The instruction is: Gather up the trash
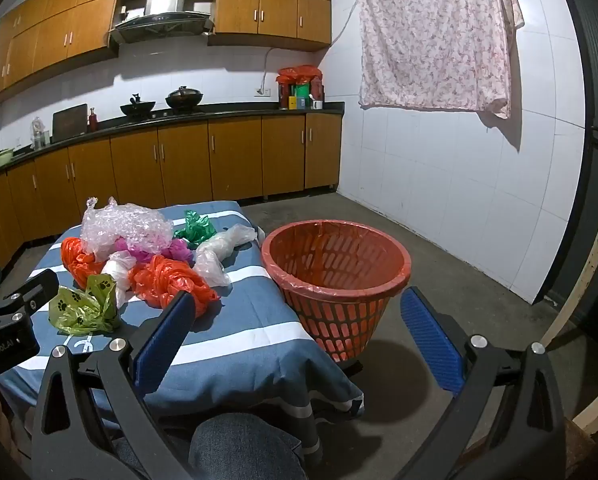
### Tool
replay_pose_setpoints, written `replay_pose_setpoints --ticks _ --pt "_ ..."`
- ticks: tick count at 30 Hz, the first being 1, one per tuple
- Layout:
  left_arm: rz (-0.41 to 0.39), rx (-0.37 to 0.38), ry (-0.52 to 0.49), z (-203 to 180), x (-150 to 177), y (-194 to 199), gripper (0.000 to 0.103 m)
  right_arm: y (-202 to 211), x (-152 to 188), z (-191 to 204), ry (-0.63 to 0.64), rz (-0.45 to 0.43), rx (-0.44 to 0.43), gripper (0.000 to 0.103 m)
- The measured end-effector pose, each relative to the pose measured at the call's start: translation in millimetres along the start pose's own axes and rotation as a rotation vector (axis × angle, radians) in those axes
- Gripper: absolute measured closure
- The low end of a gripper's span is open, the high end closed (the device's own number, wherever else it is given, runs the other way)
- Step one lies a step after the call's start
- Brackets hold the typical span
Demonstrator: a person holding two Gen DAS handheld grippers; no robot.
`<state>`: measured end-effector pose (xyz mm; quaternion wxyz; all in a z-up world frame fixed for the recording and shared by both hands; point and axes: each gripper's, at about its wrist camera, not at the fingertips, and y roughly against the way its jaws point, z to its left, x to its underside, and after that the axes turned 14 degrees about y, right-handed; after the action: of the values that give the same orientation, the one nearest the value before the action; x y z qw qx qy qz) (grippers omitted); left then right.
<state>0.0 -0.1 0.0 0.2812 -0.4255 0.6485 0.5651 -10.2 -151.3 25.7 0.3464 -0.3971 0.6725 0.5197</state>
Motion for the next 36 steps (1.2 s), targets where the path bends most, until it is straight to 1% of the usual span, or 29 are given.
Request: replay_pose_setpoints --ticks 36 --pt "0.003 -0.001 -0.001 0.0 0.0 -0.2 0.004 0.3 -0.3 -3.4 -0.002 -0.002 0.002 0.002"
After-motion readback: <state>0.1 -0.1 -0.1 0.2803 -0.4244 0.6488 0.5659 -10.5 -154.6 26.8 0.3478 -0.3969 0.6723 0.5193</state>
